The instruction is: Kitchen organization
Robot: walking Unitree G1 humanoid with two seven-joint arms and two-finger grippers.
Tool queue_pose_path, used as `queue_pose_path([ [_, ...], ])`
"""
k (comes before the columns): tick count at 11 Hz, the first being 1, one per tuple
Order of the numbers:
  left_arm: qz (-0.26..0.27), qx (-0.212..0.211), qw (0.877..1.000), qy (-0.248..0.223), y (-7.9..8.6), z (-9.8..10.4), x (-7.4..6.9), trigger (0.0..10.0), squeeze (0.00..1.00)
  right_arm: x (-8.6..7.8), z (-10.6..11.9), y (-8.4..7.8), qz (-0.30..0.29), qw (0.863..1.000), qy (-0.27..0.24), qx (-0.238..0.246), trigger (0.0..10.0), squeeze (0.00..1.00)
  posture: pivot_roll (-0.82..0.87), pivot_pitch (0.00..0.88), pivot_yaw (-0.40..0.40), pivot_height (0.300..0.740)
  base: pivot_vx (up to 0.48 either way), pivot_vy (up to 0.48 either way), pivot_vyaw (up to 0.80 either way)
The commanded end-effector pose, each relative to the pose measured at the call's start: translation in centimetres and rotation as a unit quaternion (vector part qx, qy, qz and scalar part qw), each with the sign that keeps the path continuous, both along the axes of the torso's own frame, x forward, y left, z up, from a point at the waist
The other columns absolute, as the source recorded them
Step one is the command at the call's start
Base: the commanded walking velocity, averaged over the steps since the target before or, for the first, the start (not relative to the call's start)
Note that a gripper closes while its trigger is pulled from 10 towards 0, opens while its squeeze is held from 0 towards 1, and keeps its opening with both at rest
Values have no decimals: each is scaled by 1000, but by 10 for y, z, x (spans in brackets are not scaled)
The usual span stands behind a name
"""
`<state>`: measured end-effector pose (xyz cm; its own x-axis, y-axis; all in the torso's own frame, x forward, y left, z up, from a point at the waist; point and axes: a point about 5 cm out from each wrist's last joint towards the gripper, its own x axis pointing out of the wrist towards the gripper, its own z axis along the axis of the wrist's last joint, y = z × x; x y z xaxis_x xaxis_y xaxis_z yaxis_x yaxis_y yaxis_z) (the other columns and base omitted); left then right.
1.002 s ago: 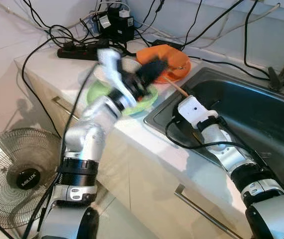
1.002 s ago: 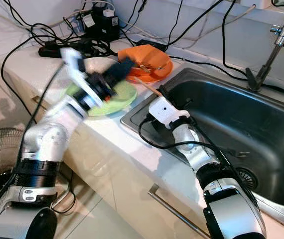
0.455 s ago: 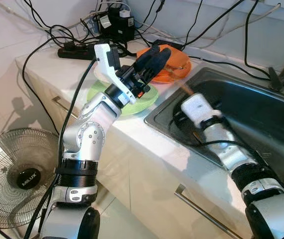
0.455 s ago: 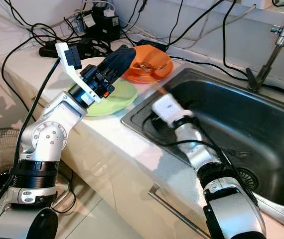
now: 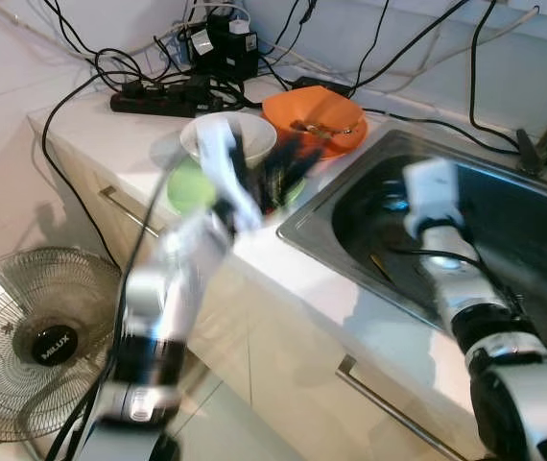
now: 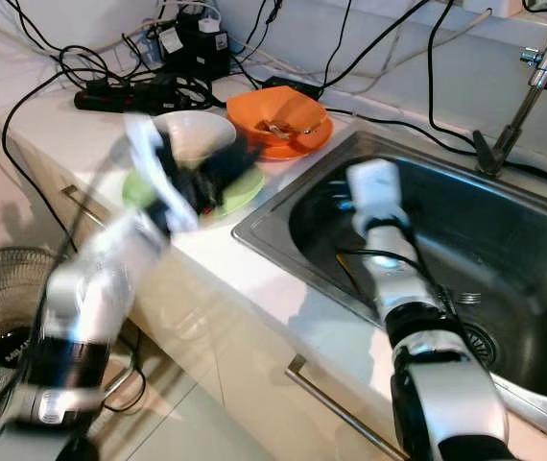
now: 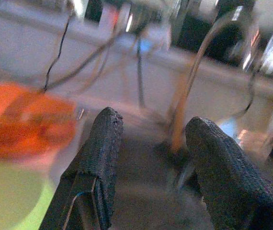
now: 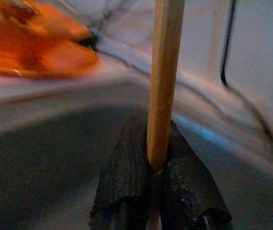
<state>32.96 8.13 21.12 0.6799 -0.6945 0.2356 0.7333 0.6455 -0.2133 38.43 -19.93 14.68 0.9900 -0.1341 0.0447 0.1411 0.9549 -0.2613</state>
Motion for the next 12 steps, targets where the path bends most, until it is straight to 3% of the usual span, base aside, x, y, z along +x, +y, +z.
queue_pose_path([
  [1, 8, 34, 999, 1, -2, -8, 0, 10000, 0, 2, 0, -6, -14, 999, 15, 34, 10000, 0, 214, 0, 11, 740, 0, 0, 0],
  [6, 21, 130, 990, 58, -3, -68, -8, 10000, 0, -6, -30, -16, -48, 988, 112, 93, 10000, 0, 223, 0, 3, 740, 0, 0, 0],
  [11, 6, 126, 990, 59, -11, -75, -15, 10000, 0, -11, -44, -11, -45, 982, 148, 105, 10000, 0, 228, 0, 0, 740, 0, 0, 0],
  [12, 7, 124, 990, 60, -12, -75, -15, 10000, 0, -11, -47, -9, -42, 981, 154, 109, 10000, 1000, 230, 0, -1, 740, 0, 0, 0],
])
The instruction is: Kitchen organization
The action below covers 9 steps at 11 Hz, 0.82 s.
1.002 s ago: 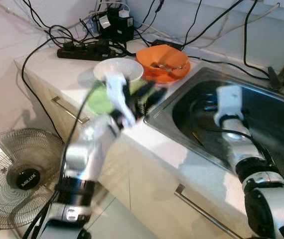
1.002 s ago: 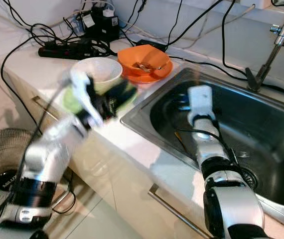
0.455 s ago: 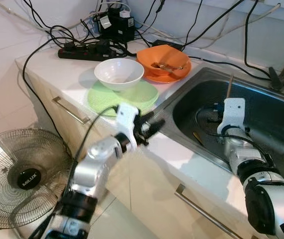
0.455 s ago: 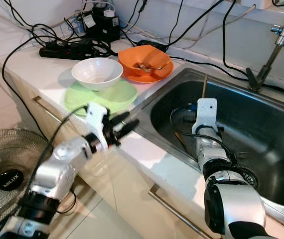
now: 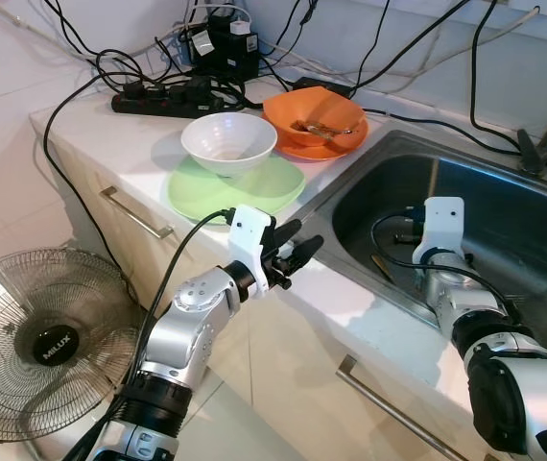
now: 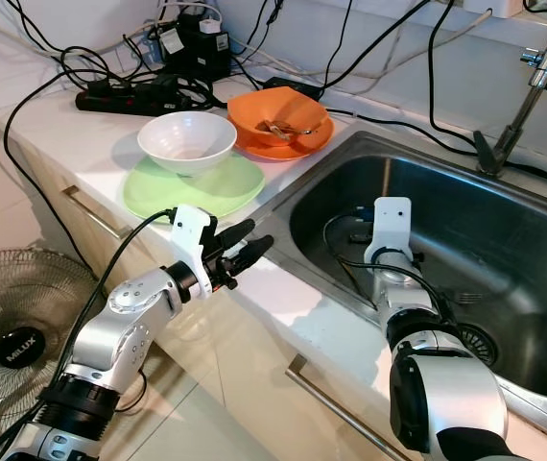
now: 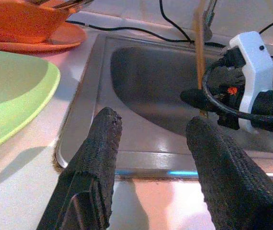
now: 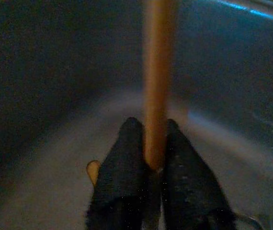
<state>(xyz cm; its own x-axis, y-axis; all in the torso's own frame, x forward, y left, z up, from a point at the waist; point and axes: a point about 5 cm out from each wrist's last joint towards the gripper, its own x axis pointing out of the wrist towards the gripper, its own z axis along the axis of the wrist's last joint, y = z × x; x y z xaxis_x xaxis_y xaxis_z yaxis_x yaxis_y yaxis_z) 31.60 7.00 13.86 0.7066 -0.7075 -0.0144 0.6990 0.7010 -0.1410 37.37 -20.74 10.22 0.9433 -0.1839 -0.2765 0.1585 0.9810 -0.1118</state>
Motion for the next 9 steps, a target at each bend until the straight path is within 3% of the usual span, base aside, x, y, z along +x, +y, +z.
queue_pose_path([
  [1, -2, 4, 1000, 0, -1, -2, -1, 10000, 0, 0, -1, 1, -4, 1000, 6, 11, 10000, 1000, 230, 0, -2, 740, 0, 0, 0],
  [2, -2, 3, 1000, 0, -1, -2, -1, 10000, 0, 0, -1, 1, -4, 1000, 6, 11, 10000, 1000, 231, 0, -3, 740, 0, 0, 0],
  [3, 0, 2, 1000, 1, -1, -2, -1, 10000, 0, 0, -1, 1, -4, 1000, 6, 9, 10000, 267, 233, 0, -6, 740, 0, 0, 0],
  [4, 1, 1, 1000, 1, -1, -2, -2, 10000, 0, 0, -1, 1, -1, 1000, 6, 6, 10000, 0, 233, 0, -6, 740, 0, 0, 0],
  [7, 6, -3, 1000, -1, 0, 0, -1, 10000, 0, 3, 5, 2, 3, 1000, -9, -3, 10000, 0, 230, 0, -6, 740, 0, 0, 0],
  [9, 54, 3, 998, -45, 6, 13, 6, 10000, 0, 13, 31, 11, 30, 995, -93, 8, 10000, 0, 232, 0, -7, 740, 0, 0, 0],
])
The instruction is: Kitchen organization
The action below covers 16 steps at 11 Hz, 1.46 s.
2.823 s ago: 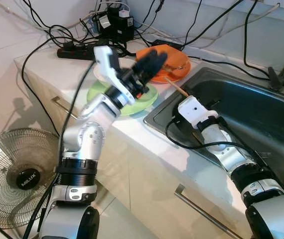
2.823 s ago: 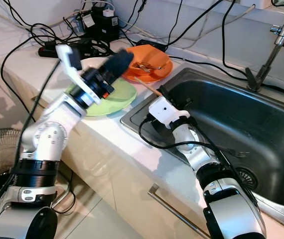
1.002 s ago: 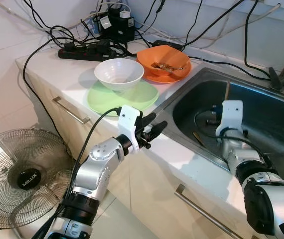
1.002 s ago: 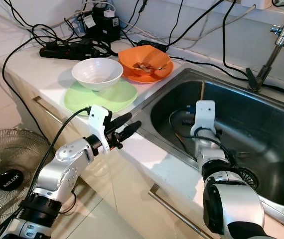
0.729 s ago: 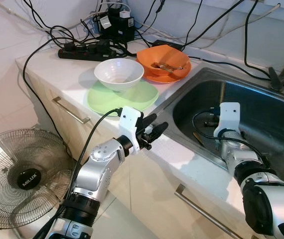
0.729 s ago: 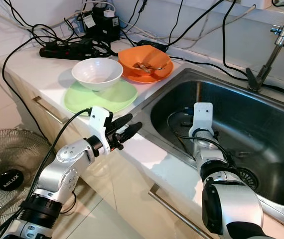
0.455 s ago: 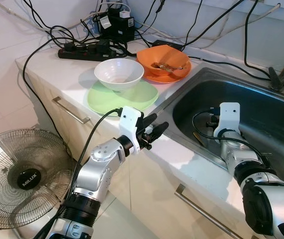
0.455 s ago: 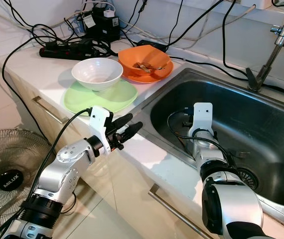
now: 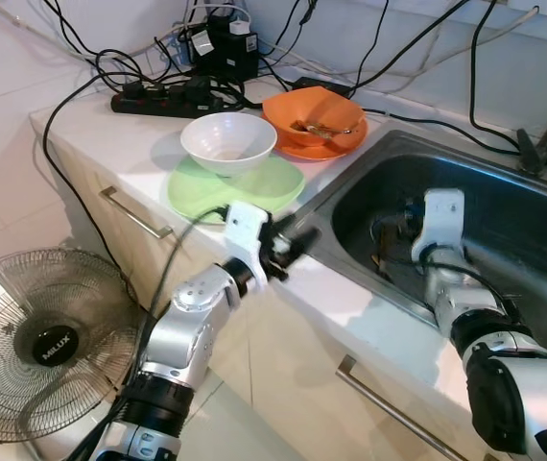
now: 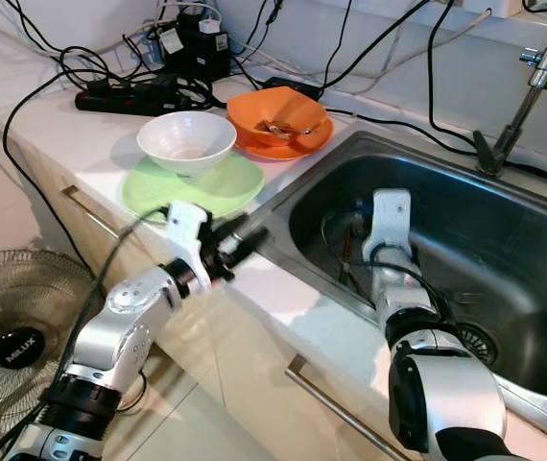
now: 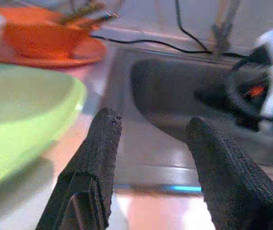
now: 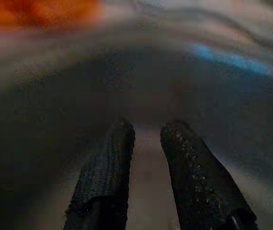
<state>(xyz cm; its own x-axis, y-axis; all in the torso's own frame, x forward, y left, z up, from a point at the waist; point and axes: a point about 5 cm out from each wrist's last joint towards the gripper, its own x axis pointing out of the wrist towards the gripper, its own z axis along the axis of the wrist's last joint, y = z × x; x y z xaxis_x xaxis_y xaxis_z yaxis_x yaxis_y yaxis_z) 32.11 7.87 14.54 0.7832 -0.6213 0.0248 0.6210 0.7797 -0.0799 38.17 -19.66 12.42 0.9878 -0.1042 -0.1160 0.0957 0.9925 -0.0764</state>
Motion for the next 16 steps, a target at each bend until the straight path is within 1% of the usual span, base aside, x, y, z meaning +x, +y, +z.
queue_pose_path([
  [1, 17, 19, 999, -47, 1, 17, 3, 10000, 0, 9, 32, 17, 51, 995, -86, 20, 10000, 0, 229, 0, -6, 740, 0, 0, 0],
  [2, 28, 27, 997, -63, 3, 24, 5, 10000, 0, 10, 39, 23, 71, 991, -109, 20, 10000, 0, 225, 0, -5, 740, 0, 0, 0],
  [3, 47, 77, 991, -102, 10, 37, 9, 10000, 0, 9, 45, 31, 87, 986, -136, 33, 10000, 0, 227, 0, -5, 740, 0, 0, 0],
  [4, 59, 146, 977, -145, 20, 46, 15, 10000, 0, 7, 42, 35, 94, 985, -139, 40, 10000, 0, 230, 0, -2, 740, 0, 0, 0],
  [5, 70, 186, 967, -163, 31, 56, 18, 10000, 0, 6, 37, 36, 95, 986, -132, 43, 10000, 0, 238, 0, -1, 740, 0, 0, 0],
  [6, 83, 236, 952, -177, 46, 66, 23, 10000, 0, 3, 31, 39, 95, 986, -126, 54, 10000, 0, 241, 0, 1, 740, 0, 0, 0],
  [7, 89, 249, 949, -174, 55, 68, 27, 10000, 0, 2, 30, 41, 99, 986, -125, 52, 10000, 0, 241, 0, 4, 740, 0, 0, 0],
  [8, 87, 244, 953, -158, 68, 73, 35, 10000, 1000, 1, 28, 43, 102, 986, -122, 49, 10000, 0, 238, 0, 7, 740, 0, 0, 0],
  [9, 88, 268, 948, -151, 79, 75, 42, 10000, 1000, 1, 26, 43, 101, 986, -119, 51, 10000, 0, 238, 0, 7, 740, 0, 0, 0],
  [10, 90, 301, 938, -145, 93, 78, 52, 10000, 145, 1, 25, 44, 102, 987, -115, 50, 10000, 0, 236, 0, 8, 740, 0, 0, 0],
  [11, 91, 329, 930, -136, 104, 81, 59, 10000, 0, 0, 25, 44, 103, 987, -115, 50, 10000, 0, 238, 0, 11, 740, 0, 0, 0],
  [13, 85, 353, 923, -125, 115, 84, 66, 10000, 0, 0, 25, 47, 103, 986, -116, 52, 10000, 0, 236, 0, 17, 740, 0, 0, 0],
  [14, 74, 380, 914, -119, 120, 85, 70, 10000, 0, 0, 25, 49, 104, 986, -118, 53, 10000, 0, 233, 0, 21, 740, 0, 0, 0],
  [15, 43, 412, 903, -111, 121, 86, 73, 10000, 0, 0, 24, 49, 104, 986, -116, 51, 10000, 0, 233, 0, 22, 740, 0, 0, 0],
  [16, 15, 429, 897, -109, 122, 88, 73, 10000, 0, 0, 24, 49, 104, 986, -116, 52, 10000, 0, 235, 0, 24, 740, 0, 0, 0],
])
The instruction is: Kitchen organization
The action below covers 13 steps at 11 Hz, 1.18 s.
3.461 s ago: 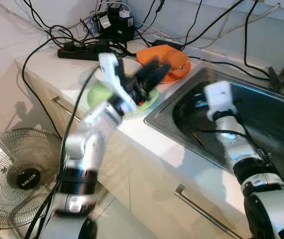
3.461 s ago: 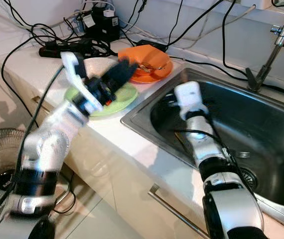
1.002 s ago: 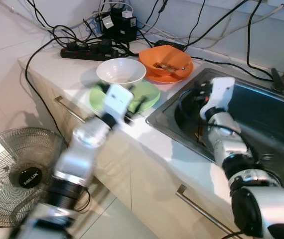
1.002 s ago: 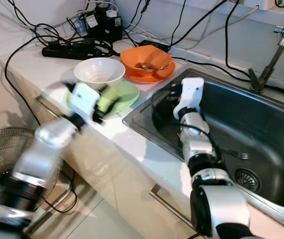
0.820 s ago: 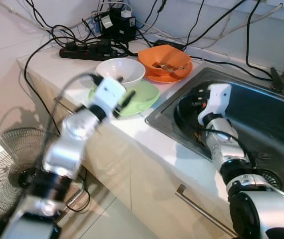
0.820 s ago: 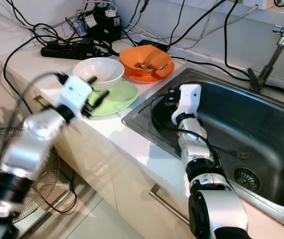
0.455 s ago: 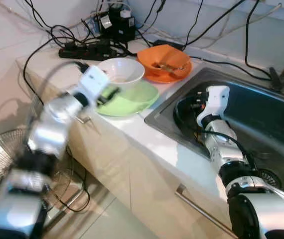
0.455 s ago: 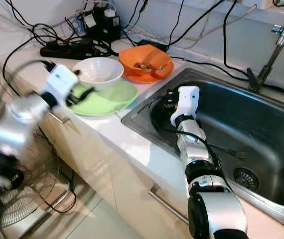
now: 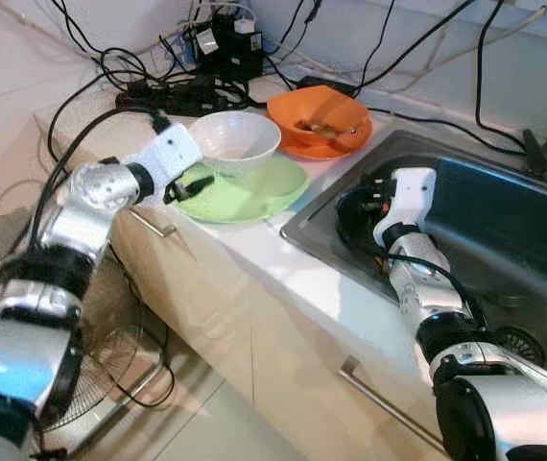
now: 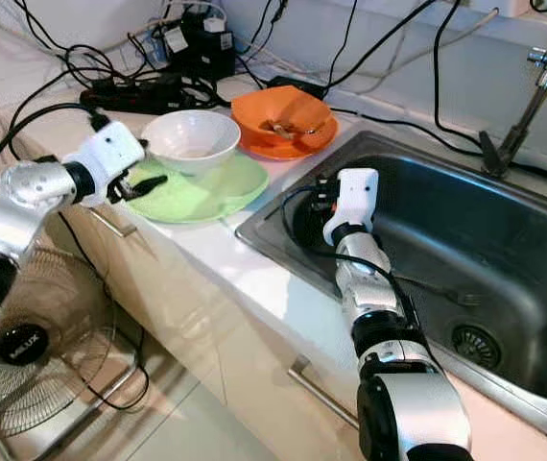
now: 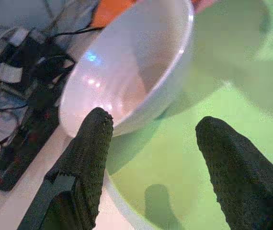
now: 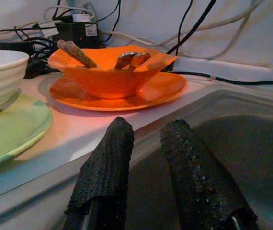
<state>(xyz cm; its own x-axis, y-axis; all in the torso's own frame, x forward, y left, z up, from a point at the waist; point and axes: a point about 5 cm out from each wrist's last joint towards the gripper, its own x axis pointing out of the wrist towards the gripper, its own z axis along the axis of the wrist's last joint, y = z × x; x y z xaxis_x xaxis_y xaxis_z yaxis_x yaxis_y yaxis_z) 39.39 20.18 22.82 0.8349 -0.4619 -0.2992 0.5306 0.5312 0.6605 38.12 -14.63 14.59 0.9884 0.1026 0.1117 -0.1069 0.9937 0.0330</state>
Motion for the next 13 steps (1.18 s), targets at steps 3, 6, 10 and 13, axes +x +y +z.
queue_pose_path([
  [3, -19, 50, 999, -9, 0, 17, 6, 10000, 0, -1, 1, 5, 6, 1000, -4, 1, 10000, 0, 240, 0, 28, 740, 0, 0, 0],
  [6, -16, 67, 998, 10, -5, 14, 11, 10000, 0, -3, -2, 9, 12, 1000, -3, 0, 10000, 0, 222, 0, 37, 740, 0, 0, 0],
  [10, -20, 92, 995, 15, -17, 11, 15, 10000, 0, -13, -13, 2, 2, 1000, 2, -3, 10000, 0, 182, 17, 52, 740, 0, 0, 0],
  [13, -19, 112, 993, -21, -25, 25, 19, 10000, 0, -20, -18, 3, -2, 1000, 8, -2, 10000, 0, 168, 44, 57, 740, 0, 0, 0],
])
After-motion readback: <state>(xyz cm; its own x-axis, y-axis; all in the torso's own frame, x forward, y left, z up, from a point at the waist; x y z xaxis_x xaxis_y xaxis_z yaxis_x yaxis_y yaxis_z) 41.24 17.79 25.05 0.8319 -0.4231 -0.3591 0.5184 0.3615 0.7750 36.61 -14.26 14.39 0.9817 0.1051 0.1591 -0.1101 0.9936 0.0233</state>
